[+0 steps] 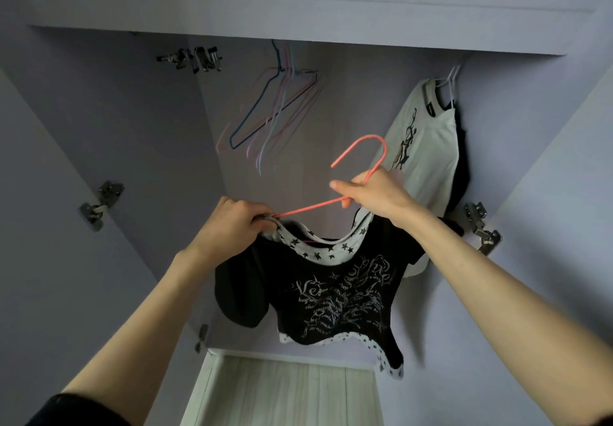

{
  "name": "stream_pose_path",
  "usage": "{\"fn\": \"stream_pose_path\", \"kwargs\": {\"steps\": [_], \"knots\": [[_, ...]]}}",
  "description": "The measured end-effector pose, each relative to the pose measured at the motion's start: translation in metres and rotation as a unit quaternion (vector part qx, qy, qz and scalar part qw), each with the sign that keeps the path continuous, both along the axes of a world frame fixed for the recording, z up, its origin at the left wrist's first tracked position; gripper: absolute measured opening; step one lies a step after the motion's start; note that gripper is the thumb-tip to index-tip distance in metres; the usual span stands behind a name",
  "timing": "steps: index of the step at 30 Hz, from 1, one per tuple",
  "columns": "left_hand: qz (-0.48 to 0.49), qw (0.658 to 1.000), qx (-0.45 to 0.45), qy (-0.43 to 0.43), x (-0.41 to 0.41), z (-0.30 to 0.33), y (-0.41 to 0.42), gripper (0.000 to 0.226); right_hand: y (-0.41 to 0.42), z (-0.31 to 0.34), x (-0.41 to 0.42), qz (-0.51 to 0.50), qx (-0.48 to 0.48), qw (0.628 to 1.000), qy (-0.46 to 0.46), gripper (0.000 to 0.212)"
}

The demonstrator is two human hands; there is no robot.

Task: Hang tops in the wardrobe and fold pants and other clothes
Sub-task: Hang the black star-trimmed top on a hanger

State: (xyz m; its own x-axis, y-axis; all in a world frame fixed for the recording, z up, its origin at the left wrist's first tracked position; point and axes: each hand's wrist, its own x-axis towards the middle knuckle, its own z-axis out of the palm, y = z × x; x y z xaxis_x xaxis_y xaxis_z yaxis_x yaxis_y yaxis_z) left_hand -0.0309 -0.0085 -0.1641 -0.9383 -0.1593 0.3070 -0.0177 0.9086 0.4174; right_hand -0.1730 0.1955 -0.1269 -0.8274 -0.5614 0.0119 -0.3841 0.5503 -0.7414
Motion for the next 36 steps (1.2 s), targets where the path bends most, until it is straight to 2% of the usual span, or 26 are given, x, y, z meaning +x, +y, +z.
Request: {"fn": "stream_pose_path", "kwargs": {"steps": [2, 5, 7, 10, 14, 17, 20, 22, 25, 28, 31, 36], "knots": [[0.023, 0.998, 0.05, 0.025, 0.004, 0.002, -0.001, 0.008, 0.003, 0.0, 0.001, 0.02, -0.018, 1.0, -0.017, 0.038], [0.055, 0.995, 0.051, 0.067, 0.008, 0.005, -0.007, 0.009, 0.022, 0.001, -0.005, 0.091, -0.044, 0.993, -0.067, 0.012], [0.074, 0.993, 0.048, 0.075, 0.01, 0.006, -0.01, 0.009, 0.036, -0.005, -0.012, 0.111, -0.009, 0.992, -0.067, 0.018], [0.094, 0.991, 0.056, 0.074, 0.013, 0.007, -0.016, 0.01, 0.051, -0.018, -0.02, 0.079, 0.039, 0.996, -0.003, 0.021], [0.101, 0.991, 0.063, 0.059, 0.017, 0.005, -0.018, 0.009, 0.069, -0.026, -0.032, 0.014, 0.054, 0.998, 0.019, 0.026], [0.1, 0.991, 0.079, 0.05, 0.017, 0.004, -0.017, 0.009, 0.066, -0.021, -0.035, 0.026, 0.093, 0.992, 0.082, 0.024], [0.091, 0.991, 0.093, 0.037, 0.014, 0.003, -0.014, 0.009, 0.045, -0.013, -0.023, 0.076, 0.031, 0.991, 0.106, 0.023], [0.088, 0.989, 0.112, 0.026, 0.012, 0.002, -0.012, 0.01, 0.031, -0.009, -0.015, 0.096, -0.018, 0.991, 0.093, 0.005], [0.086, 0.988, 0.132, 0.005, 0.01, 0.002, -0.009, 0.013, 0.023, -0.009, -0.012, 0.09, -0.066, 0.989, 0.097, 0.024], [0.076, 0.992, 0.096, 0.005, 0.007, 0.003, -0.002, 0.019, 0.022, -0.011, -0.012, 0.098, -0.051, 0.989, 0.096, 0.025], [0.074, 0.995, 0.053, 0.035, 0.001, 0.005, 0.004, 0.014, 0.018, -0.014, -0.011, 0.102, -0.039, 0.99, 0.094, 0.029], [0.09, 0.981, 0.173, 0.005, -0.008, 0.004, 0.005, 0.011, 0.021, -0.017, -0.01, 0.105, -0.043, 0.989, 0.096, 0.031]]}}
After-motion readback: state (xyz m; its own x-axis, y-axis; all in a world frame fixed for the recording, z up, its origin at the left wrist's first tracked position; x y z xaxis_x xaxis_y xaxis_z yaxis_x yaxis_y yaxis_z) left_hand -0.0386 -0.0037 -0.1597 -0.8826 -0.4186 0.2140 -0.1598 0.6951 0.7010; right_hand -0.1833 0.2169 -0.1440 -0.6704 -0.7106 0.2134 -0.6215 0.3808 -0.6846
